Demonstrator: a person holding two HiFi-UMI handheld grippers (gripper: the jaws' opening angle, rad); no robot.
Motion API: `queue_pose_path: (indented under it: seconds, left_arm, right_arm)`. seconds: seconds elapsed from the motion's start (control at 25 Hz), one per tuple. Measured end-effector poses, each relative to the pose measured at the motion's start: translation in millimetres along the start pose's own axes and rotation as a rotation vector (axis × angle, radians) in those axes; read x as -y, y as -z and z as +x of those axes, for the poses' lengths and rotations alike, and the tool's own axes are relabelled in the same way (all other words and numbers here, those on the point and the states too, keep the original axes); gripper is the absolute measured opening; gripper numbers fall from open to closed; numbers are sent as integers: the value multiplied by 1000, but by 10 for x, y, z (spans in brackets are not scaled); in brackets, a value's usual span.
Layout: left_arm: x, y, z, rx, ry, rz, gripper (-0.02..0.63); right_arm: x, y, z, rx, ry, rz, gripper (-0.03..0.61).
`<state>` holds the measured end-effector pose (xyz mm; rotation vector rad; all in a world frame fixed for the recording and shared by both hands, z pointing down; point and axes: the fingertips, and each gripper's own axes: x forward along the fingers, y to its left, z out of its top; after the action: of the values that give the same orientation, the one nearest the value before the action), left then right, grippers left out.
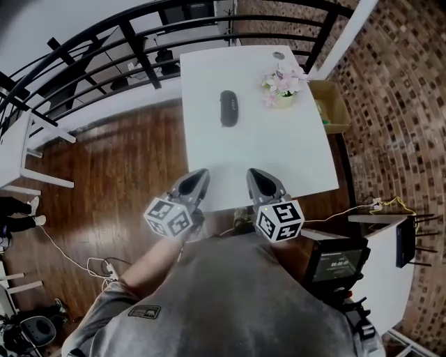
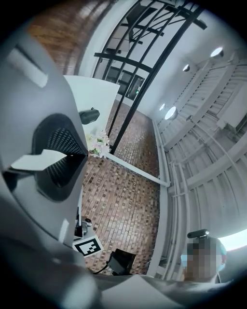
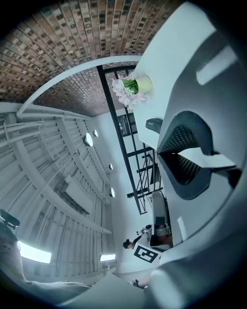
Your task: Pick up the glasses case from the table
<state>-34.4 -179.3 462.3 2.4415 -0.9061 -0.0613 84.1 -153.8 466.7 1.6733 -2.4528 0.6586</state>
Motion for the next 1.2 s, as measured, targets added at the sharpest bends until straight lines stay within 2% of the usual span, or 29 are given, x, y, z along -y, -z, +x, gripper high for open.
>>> queue_pose_path:
  seconds: [0.28, 0.44, 0.84, 0.92, 1.12, 1.2]
  left_arm:
    - [-390, -50, 609, -34, -84, -16, 2]
    - [-446, 57, 903, -57, -143, -34, 2]
    - [-699, 185, 1161, -95, -258, -74, 2]
    - [-743, 193, 1142, -102, -280, -77, 2]
    - [-817, 255, 1027, -127, -330, -90, 2]
    - [-845, 287, 946, -133, -356, -103, 2]
  right_arm:
    - [492, -68, 612, -77, -38, 4, 14]
    - [796, -31, 905, -131, -81, 3, 14]
    - [1098, 147, 1531, -230, -118, 16, 17]
    - [1092, 201, 1661, -248, -128, 24, 152]
    - [1134, 299, 2024, -276, -104, 50, 329]
    - [1131, 324, 2173, -285, -95, 57, 376]
